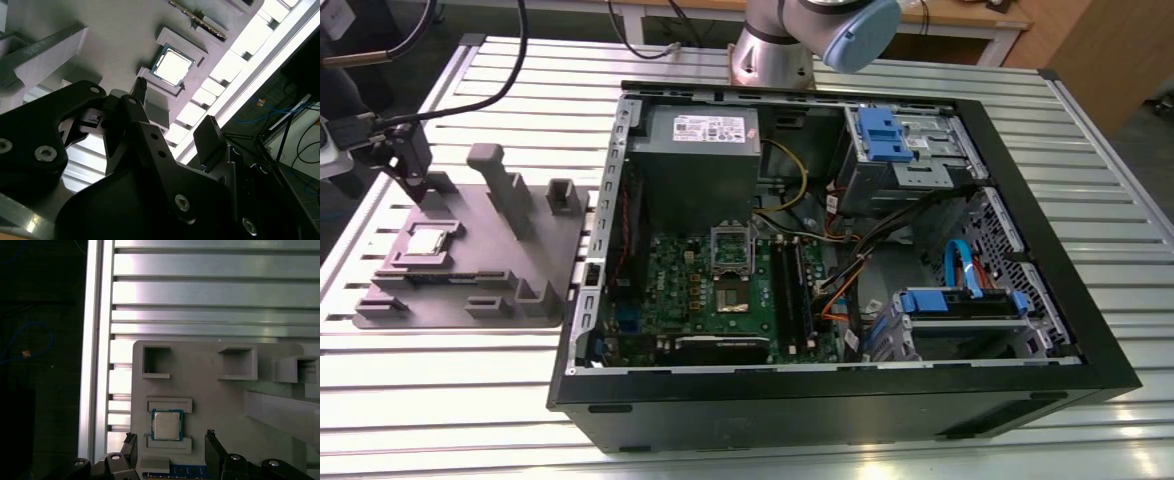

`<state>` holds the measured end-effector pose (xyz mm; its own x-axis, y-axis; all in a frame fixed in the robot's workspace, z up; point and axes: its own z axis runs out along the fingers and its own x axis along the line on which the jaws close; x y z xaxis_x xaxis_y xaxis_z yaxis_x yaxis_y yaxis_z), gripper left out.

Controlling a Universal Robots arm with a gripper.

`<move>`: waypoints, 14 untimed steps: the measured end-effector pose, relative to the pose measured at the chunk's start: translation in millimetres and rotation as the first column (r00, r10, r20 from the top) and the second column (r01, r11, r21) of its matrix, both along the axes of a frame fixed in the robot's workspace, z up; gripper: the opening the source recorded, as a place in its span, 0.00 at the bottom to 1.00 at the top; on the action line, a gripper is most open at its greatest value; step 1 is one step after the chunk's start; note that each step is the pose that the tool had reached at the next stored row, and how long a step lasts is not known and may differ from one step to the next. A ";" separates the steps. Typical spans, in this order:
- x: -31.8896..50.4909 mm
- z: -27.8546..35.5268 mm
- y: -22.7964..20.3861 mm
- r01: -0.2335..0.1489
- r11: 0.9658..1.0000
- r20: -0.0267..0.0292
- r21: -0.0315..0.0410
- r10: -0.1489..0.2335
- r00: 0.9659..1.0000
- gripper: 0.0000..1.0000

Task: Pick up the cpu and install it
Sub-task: 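Pick up the cpu and move it towards the insertion slot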

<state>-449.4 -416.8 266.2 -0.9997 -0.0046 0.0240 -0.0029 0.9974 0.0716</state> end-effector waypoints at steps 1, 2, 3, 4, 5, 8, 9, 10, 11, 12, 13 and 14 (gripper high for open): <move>0.3 -0.2 0.0 0.000 1.000 0.000 0.000 0.000 1.000 0.65; 1.1 -0.1 -0.1 0.000 1.000 0.000 0.000 0.000 1.000 0.65; 2.6 -0.2 -0.1 0.000 1.000 0.000 0.000 0.000 1.000 0.65; 5.2 -1.0 -0.1 0.000 1.000 0.000 0.000 0.000 1.000 0.65; 6.9 -2.2 -0.1 0.000 1.000 0.000 0.000 0.000 1.000 0.65; 7.8 -7.1 0.0 0.000 1.000 0.001 0.000 0.000 1.000 0.65; 7.8 -8.9 0.0 0.001 1.000 0.001 0.000 -0.001 1.000 0.65; 7.9 -10.8 0.0 0.002 1.000 0.001 0.000 -0.002 1.000 0.65; 7.9 -12.6 0.0 0.003 1.000 0.001 0.000 -0.003 1.000 0.65; 7.9 -14.4 -0.1 0.003 1.000 0.001 0.000 -0.003 1.000 0.65; 7.8 -16.2 -0.3 0.003 1.000 0.001 0.000 -0.003 1.000 0.65; 7.8 -18.0 -0.5 0.004 1.000 0.001 0.000 -0.004 1.000 0.65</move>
